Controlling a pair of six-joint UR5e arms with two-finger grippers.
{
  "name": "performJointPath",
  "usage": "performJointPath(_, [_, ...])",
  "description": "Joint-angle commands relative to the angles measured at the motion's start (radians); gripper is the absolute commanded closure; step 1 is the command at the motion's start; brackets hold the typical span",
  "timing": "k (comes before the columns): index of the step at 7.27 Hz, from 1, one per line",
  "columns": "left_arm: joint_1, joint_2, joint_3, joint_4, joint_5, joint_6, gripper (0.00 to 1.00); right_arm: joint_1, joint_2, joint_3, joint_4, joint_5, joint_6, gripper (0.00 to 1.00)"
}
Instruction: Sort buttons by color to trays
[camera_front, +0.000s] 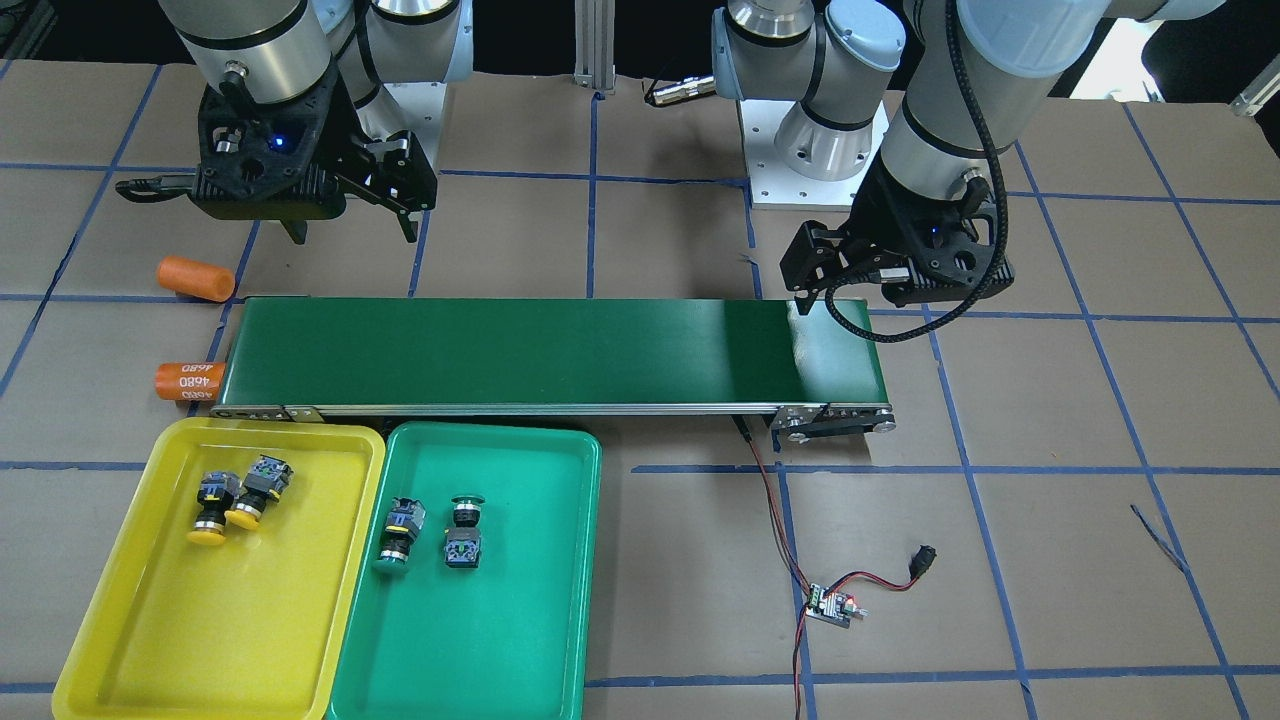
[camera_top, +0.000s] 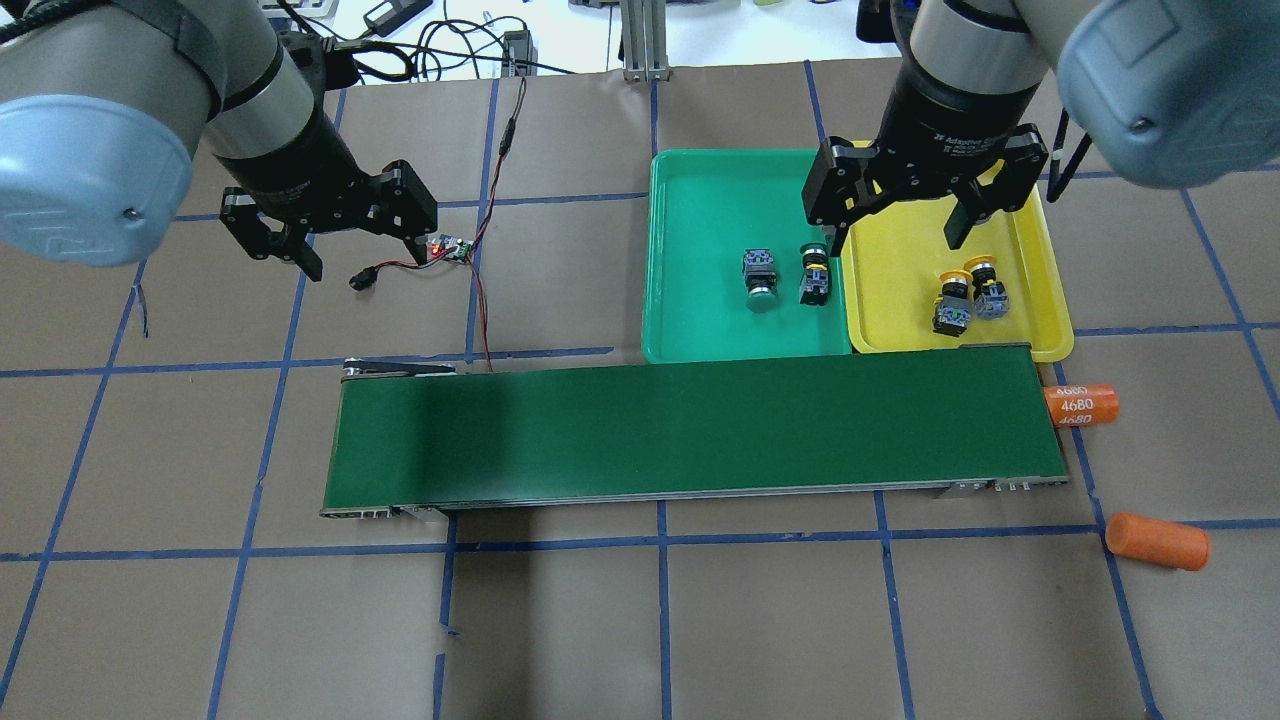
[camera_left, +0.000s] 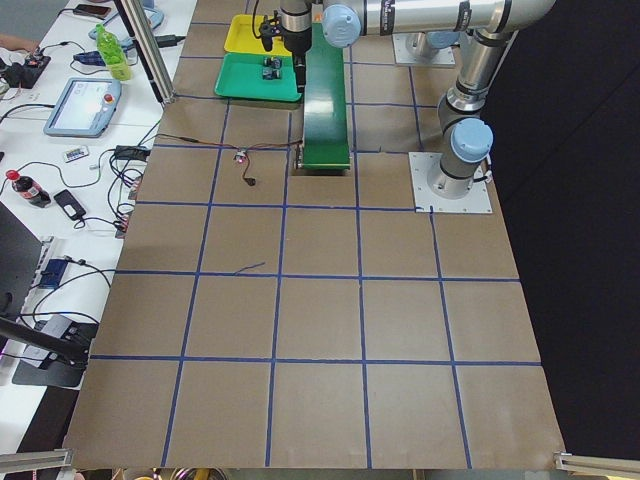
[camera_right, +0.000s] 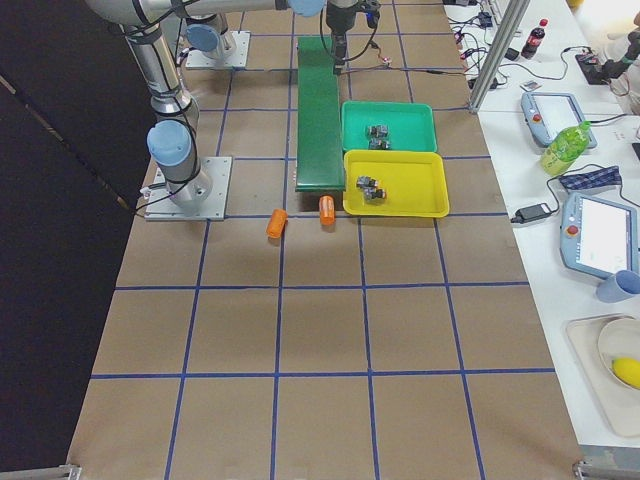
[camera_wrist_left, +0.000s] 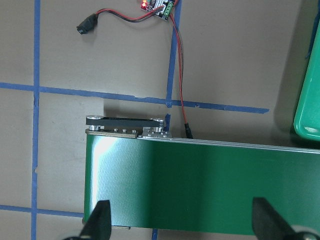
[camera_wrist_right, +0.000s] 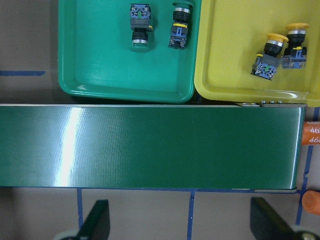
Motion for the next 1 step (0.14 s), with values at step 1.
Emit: performJointPath(1, [0.000, 0.000, -0.001, 0.001, -0.001, 0.000, 0.00, -0.003, 0.000, 0.000, 0.001, 0.000, -0.001, 0.00])
